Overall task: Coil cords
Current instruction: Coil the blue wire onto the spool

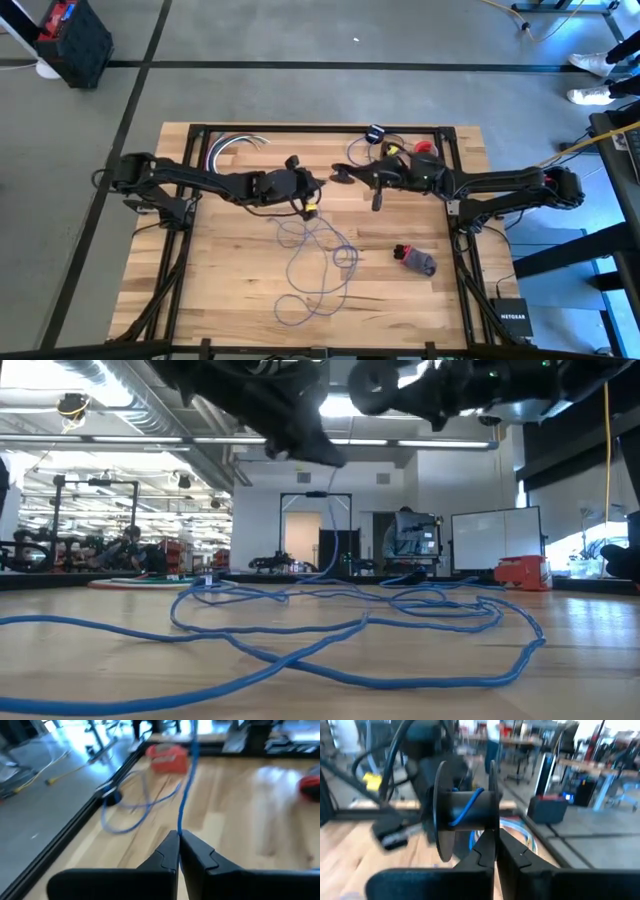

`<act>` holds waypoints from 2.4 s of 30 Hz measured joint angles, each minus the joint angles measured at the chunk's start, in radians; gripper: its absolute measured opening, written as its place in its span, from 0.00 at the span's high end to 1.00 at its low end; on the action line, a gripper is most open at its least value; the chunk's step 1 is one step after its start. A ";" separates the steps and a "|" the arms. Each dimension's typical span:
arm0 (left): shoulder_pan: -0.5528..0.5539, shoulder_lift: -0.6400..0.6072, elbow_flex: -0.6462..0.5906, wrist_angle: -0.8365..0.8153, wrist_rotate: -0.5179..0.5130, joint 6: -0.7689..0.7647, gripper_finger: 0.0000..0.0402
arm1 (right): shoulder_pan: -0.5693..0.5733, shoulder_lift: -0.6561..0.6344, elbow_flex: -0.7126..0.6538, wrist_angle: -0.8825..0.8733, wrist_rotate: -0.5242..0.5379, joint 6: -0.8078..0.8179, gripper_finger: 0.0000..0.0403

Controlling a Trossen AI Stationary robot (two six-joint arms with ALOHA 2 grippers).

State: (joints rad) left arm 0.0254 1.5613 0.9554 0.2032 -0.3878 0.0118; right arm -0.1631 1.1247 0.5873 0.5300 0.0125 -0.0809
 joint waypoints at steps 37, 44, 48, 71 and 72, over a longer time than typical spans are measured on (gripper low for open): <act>-0.022 0.026 0.005 0.478 0.010 -0.060 0.99 | 0.000 0.281 0.003 0.255 0.231 -0.242 0.99; 0.000 -0.016 0.005 0.407 0.018 -0.055 0.99 | 0.000 0.280 0.004 0.236 0.224 -0.245 0.99; 0.003 -0.067 0.006 0.323 0.019 -0.057 0.99 | 0.000 0.280 0.004 0.232 0.222 -0.245 0.99; 0.022 -0.244 0.010 -0.307 0.018 -0.074 0.99 | -0.001 0.276 -0.001 0.205 0.161 -0.216 0.99; 0.022 -0.231 0.010 -0.300 0.018 -0.080 0.99 | -0.001 0.276 0.000 0.206 0.161 -0.216 0.99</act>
State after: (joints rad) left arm 0.0475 1.3298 0.9654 -0.0971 -0.3695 -0.0683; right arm -0.1642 1.4006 0.5869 0.7357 0.1730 -0.2970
